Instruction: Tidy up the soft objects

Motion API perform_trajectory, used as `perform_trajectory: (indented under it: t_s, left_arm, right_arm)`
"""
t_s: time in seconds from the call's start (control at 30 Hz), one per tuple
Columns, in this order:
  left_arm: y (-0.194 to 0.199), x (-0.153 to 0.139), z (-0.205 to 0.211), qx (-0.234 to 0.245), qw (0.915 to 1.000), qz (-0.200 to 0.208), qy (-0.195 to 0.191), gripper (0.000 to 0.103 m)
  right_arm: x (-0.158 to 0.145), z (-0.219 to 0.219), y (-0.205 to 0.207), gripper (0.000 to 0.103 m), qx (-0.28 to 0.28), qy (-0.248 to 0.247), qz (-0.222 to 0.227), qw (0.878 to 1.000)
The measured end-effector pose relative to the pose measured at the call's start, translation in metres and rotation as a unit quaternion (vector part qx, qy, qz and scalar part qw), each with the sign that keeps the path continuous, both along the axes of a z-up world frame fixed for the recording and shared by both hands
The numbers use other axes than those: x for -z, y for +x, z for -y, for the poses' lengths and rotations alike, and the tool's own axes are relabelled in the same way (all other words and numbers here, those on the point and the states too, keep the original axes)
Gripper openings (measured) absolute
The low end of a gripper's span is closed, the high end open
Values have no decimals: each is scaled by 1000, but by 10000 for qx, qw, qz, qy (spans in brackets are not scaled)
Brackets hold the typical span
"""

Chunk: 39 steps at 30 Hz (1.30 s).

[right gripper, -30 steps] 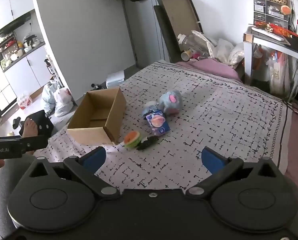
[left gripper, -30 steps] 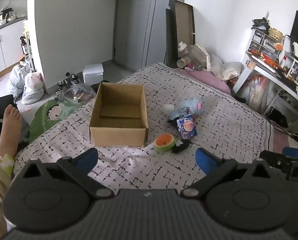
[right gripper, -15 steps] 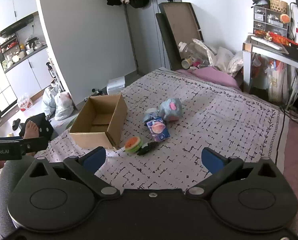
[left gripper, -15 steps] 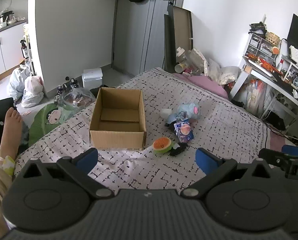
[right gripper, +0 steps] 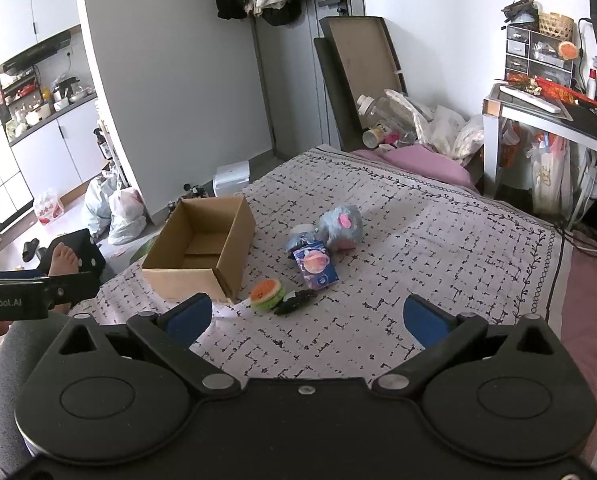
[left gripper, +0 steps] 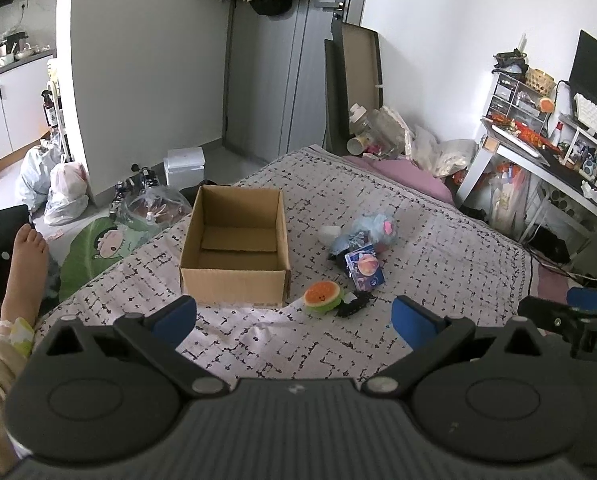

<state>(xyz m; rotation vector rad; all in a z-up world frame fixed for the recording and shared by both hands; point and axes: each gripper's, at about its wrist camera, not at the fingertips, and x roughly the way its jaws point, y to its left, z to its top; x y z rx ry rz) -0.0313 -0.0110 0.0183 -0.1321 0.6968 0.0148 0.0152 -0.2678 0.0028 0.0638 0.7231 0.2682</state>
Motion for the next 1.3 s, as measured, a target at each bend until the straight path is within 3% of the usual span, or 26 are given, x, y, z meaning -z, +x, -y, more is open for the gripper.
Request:
perform_trajectory:
  t_s: [1.3]
  left_arm:
    - [3,4,4,-43,10000,33,46,103]
  right_arm:
    - [3,1,1,103,92,36,-30,9999]
